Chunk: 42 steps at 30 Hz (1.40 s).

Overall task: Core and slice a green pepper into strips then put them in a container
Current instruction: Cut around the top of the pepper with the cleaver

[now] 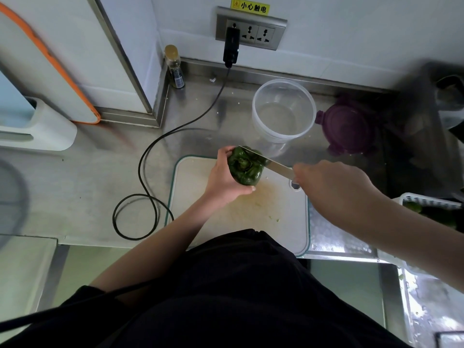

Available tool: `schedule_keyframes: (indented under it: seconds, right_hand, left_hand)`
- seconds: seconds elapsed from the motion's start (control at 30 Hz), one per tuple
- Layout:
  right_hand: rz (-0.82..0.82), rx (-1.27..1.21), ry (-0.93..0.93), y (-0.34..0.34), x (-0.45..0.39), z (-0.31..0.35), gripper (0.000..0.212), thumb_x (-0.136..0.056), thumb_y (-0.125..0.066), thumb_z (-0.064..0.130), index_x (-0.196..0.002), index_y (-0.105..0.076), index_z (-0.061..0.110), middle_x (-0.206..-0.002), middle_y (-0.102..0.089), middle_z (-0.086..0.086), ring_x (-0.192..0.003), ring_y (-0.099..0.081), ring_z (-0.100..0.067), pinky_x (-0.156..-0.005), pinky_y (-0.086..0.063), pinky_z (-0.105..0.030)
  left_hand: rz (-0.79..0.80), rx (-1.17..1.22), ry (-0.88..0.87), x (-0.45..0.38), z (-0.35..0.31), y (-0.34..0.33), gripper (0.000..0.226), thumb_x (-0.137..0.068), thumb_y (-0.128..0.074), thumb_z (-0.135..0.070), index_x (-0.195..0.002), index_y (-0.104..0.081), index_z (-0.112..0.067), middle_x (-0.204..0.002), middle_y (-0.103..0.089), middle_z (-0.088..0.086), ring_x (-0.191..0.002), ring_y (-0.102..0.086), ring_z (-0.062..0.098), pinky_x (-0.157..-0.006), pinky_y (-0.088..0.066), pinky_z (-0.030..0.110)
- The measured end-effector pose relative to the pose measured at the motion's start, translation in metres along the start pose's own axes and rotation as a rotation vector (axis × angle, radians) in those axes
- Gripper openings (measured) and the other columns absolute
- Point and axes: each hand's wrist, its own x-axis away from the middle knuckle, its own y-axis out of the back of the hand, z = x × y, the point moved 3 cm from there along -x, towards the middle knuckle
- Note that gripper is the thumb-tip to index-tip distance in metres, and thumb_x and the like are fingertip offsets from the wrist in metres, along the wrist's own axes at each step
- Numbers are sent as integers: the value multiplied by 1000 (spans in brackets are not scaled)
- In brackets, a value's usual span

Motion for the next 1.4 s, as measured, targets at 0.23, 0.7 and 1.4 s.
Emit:
schedule_keyframes:
  seconds: [0.23,0.7,1.4]
  right_hand:
    - [-66,-78,-41,-10,-18,8,21,-92,-45,1,-107,-49,16,-70,-36,2,-66,-48,-22,-60,-42,-33]
    - [-51,-193,15,-25,-30,-10,39,-102,-37,25,-64,-28,29,-69,-48,5,-56,-44,-7,-57,-37,-30]
    - [-205,-1259,-551,-175,-43,-93,40,-101,-39,37,-96,-57,1,-67,-63,-14,-50,-57,-20,-46,-46,-28]
  left_hand:
    - [-33,10,19,0,0,-1,93,-52,-90,-18,-126,-33,-25,-116,-48,-14,-104,-48,5,-82,-38,17]
    - [-30,-12,27,-1,0,-1,97,-52,-90,-18,-129,-31,-25,-117,-46,-13,-104,-46,7,-81,-40,21]
    - [57,-578,-169,21,-17,32,85,-54,-83,-26,-122,-32,-25,-105,-38,-9,-108,-43,21,-89,-29,34]
